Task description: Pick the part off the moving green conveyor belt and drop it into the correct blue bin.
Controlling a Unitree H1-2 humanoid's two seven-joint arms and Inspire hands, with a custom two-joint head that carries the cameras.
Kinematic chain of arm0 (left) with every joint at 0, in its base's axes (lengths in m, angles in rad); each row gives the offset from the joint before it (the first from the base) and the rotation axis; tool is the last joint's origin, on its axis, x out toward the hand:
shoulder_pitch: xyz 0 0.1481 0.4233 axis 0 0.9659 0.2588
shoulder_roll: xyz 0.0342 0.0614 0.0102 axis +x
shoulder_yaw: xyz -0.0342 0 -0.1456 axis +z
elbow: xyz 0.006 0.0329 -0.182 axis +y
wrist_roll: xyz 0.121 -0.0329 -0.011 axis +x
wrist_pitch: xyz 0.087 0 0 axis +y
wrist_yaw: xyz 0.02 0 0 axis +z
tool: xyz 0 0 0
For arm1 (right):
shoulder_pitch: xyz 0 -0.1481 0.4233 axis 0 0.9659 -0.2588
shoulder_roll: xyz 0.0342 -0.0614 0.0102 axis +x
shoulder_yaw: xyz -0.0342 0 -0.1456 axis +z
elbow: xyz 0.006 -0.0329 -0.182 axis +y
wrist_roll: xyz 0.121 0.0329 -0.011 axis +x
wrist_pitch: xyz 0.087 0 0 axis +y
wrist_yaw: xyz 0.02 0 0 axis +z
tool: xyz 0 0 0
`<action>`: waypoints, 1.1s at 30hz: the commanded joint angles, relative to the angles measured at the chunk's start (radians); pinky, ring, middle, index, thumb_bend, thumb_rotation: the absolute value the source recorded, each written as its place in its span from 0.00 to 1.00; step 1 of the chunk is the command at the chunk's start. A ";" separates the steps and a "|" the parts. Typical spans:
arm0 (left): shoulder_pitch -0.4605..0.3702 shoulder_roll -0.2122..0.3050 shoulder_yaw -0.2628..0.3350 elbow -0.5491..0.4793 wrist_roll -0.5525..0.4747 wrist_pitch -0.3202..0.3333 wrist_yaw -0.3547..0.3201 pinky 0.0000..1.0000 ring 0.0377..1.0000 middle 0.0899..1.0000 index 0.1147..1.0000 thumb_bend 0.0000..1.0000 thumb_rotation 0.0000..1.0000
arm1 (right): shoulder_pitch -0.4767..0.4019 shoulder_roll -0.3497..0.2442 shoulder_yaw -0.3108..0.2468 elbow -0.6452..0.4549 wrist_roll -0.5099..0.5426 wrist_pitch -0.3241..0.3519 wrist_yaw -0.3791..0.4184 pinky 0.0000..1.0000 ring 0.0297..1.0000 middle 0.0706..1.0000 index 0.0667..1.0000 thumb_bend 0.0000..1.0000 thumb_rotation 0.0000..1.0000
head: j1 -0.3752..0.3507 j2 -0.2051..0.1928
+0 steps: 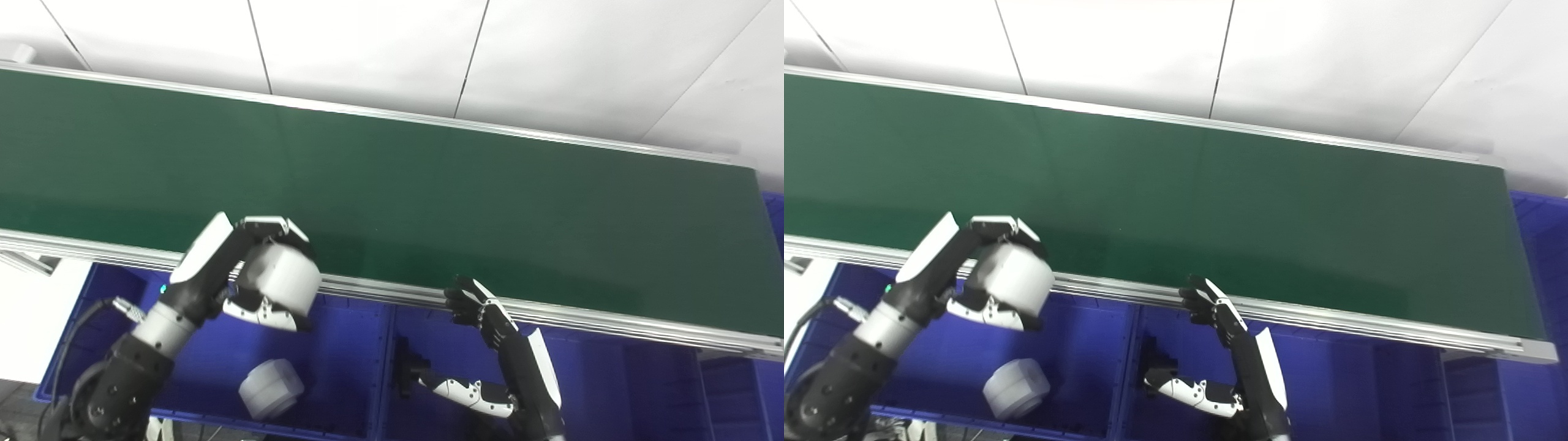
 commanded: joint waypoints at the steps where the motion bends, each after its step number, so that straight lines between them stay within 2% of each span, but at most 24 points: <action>1: 0.028 -0.006 -0.017 -0.015 0.005 -0.054 0.018 0.47 0.44 0.46 0.41 0.50 0.00 | 0.000 -0.001 -0.004 -0.044 0.016 0.005 0.010 0.74 0.78 0.79 0.86 0.68 0.22 | 0.006 0.000; 9: 0.098 -0.013 -0.088 0.077 0.062 -0.097 0.022 0.46 0.41 0.46 0.43 0.50 0.00 | 0.005 0.004 -0.021 -0.040 0.050 -0.013 0.007 0.72 0.78 0.80 0.86 0.68 0.20 | 0.011 0.001; 13: 0.094 -0.022 -0.108 0.133 0.124 -0.136 0.051 0.50 0.43 0.47 0.42 0.50 0.00 | 0.003 0.005 -0.023 -0.041 0.046 -0.010 0.007 0.72 0.78 0.79 0.86 0.67 0.20 | 0.014 0.001; 17: 0.068 -0.024 -0.123 0.153 0.209 -0.114 0.054 0.54 0.44 0.48 0.40 0.50 0.00 | -0.004 0.007 -0.024 -0.036 0.044 -0.011 0.006 0.72 0.78 0.79 0.86 0.66 0.19 | 0.015 -0.005; 18: 0.058 -0.018 -0.132 0.152 0.235 -0.098 0.039 0.59 0.58 0.48 0.40 0.50 0.00 | -0.004 0.008 -0.024 -0.035 0.044 -0.011 0.006 0.72 0.78 0.79 0.86 0.66 0.19 | 0.005 -0.019; 19: 0.047 -0.009 -0.142 0.146 0.277 -0.075 0.022 0.69 0.66 0.57 0.42 0.50 0.03 | -0.004 0.009 -0.024 -0.035 0.047 -0.010 0.006 0.72 0.79 0.79 0.86 0.67 0.18 | 0.005 -0.019; 20: 0.035 0.002 -0.154 0.136 0.325 -0.049 0.000 0.71 0.67 0.59 0.42 0.50 0.03 | -0.005 0.008 -0.023 -0.034 0.049 -0.010 0.008 0.72 0.79 0.79 0.86 0.67 0.18 | 0.001 -0.028; 21: 0.028 0.009 -0.162 0.129 0.358 -0.031 -0.014 0.79 0.70 0.64 0.43 0.50 0.05 | -0.005 0.008 -0.023 -0.034 0.051 -0.011 0.008 0.72 0.79 0.79 0.86 0.67 0.18 | 0.001 -0.028; 22: 0.009 0.025 -0.177 0.105 0.418 0.018 -0.071 0.83 0.71 0.66 0.43 0.49 0.06 | -0.003 0.007 -0.022 -0.032 0.054 -0.013 0.009 0.73 0.79 0.79 0.86 0.67 0.17 | 0.000 -0.031; 23: -0.005 0.036 -0.189 0.088 0.457 0.053 -0.112 0.93 0.80 0.74 0.60 0.52 0.38 | -0.002 0.007 -0.021 -0.031 0.056 -0.015 0.009 0.73 0.79 0.79 0.86 0.67 0.17 | 0.000 -0.031; 24: -0.022 0.048 -0.202 0.065 0.492 0.099 -0.174 0.96 0.82 0.76 0.66 0.52 0.49 | 0.002 0.008 -0.020 -0.031 0.050 -0.017 0.007 0.74 0.79 0.79 0.86 0.68 0.17 | -0.004 -0.035; 26: -0.047 0.064 -0.223 0.026 0.535 0.163 -0.264 0.99 0.93 0.87 0.79 0.71 0.81 | 0.008 0.009 -0.017 -0.029 0.046 -0.023 0.005 0.73 0.78 0.79 0.86 0.67 0.18 | -0.007 -0.040; 27: -0.054 0.067 -0.230 0.010 0.550 0.188 -0.298 1.00 0.96 0.91 0.84 0.79 0.89 | 0.011 0.009 -0.016 -0.029 0.045 -0.023 0.004 0.72 0.78 0.79 0.86 0.67 0.18 | -0.006 -0.041; 28: -0.058 0.067 -0.235 -0.003 0.563 0.209 -0.320 1.00 0.99 0.95 0.88 0.87 0.95 | 0.013 0.009 -0.015 -0.029 0.043 -0.024 0.004 0.72 0.78 0.80 0.87 0.66 0.18 | -0.006 -0.041; 30: -0.052 0.064 -0.235 -0.020 0.565 0.230 -0.328 1.00 1.00 0.97 0.89 0.90 0.97 | 0.018 0.010 -0.014 -0.030 0.034 -0.023 0.001 0.72 0.78 0.79 0.87 0.67 0.19 | -0.007 -0.039; 32: -0.039 0.058 -0.225 -0.024 0.540 0.230 -0.303 1.00 1.00 0.99 0.90 0.92 0.95 | 0.022 0.012 -0.013 -0.030 0.027 -0.025 -0.002 0.72 0.78 0.79 0.87 0.66 0.20 | -0.008 -0.042; 33: -0.022 0.049 -0.206 -0.012 0.474 0.192 -0.256 1.00 1.00 1.00 0.90 0.92 0.94 | 0.023 0.012 -0.013 -0.030 0.027 -0.024 -0.001 0.73 0.78 0.79 0.87 0.66 0.20 | -0.013 -0.041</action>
